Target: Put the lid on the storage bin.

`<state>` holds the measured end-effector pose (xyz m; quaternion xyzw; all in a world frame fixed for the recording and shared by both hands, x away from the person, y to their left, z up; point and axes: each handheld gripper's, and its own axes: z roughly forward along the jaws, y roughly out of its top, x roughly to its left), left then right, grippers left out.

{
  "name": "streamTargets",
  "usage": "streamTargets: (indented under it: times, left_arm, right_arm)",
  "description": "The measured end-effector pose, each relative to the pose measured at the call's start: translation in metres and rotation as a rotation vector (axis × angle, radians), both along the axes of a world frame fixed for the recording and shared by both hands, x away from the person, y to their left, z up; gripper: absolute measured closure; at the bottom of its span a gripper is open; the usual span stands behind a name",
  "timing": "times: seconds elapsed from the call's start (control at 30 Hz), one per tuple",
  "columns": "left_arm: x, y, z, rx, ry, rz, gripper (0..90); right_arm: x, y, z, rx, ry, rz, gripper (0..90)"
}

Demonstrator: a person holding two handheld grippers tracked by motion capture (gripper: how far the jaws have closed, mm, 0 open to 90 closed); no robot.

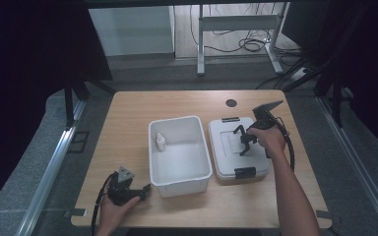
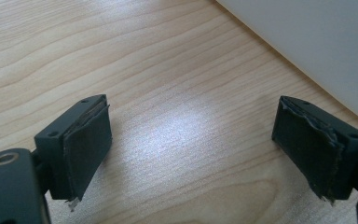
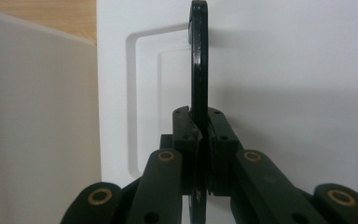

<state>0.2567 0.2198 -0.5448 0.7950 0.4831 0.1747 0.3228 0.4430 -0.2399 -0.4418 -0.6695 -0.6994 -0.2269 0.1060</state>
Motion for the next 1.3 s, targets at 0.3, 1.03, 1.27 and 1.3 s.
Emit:
streamTargets:
  times: [0.3,1.03,1.27,1.3]
  left_arm:
    - [0.000,0.000,0.000,-0.002,-0.001,0.002,11.7]
    - [0.000,0.000,0.000,0.000,-0.001,0.003,11.7]
    - [-0.001,0.000,0.000,0.000,0.000,0.002,11.8]
    - [-0.001,0.000,0.000,0.000,-0.001,0.002,11.8]
  right_arm:
    - [-0.009,0.000,0.037,0.036,-0.049,0.014,84.5]
    - [-0.027,-0.008,0.087,0.088,-0.116,0.019,84.3]
    - [-0.034,-0.007,0.103,0.110,-0.142,0.030,84.3]
    - [-0.035,-0.008,0.105,0.110,-0.148,0.035,84.3]
